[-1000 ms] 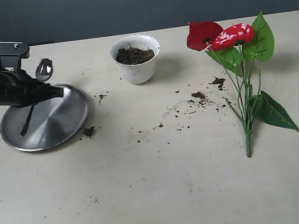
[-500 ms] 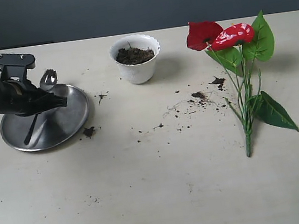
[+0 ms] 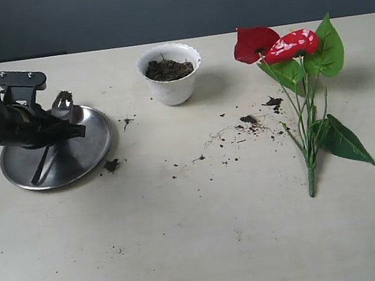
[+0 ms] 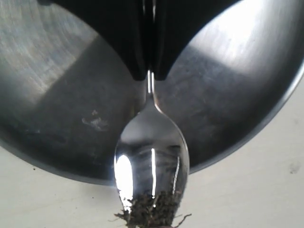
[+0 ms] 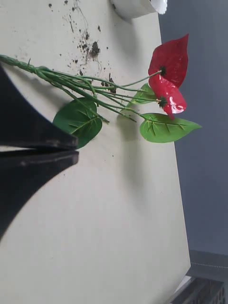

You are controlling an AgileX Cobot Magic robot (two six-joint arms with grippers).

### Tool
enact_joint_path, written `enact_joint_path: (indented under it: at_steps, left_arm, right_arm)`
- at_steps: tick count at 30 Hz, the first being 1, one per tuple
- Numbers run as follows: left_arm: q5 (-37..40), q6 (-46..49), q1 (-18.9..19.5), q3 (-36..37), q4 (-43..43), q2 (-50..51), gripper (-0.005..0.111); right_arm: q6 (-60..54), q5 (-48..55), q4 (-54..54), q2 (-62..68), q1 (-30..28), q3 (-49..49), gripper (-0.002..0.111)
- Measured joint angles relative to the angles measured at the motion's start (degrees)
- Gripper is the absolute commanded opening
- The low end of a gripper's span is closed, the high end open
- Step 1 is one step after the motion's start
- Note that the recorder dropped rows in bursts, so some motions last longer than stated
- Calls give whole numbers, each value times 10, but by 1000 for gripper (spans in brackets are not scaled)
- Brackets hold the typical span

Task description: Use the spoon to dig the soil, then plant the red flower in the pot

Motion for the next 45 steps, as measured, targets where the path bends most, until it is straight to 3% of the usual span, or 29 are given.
enact_joint_path:
  at_steps: [5, 12, 22, 30, 35, 45]
  left_arm:
    - [-1, 0, 0, 0, 0, 1, 6]
    - [0, 0, 0, 0, 0, 8, 31]
    - [16, 0, 0, 0, 1, -16, 39]
    - [73, 0, 0, 0, 1, -95, 35]
    - [150, 0, 0, 0, 1, -164, 0]
    - [325, 0, 0, 0, -21, -373, 1]
  right_arm:
    - [0, 0, 0, 0, 0, 0, 0]
    - [0, 0, 0, 0, 0, 0, 0]
    - [0, 0, 0, 0, 0, 0, 0]
    - [0, 0, 0, 0, 0, 0, 0]
    - [0, 0, 0, 0, 0, 0, 0]
    - [0, 0, 0, 0, 0, 0, 0]
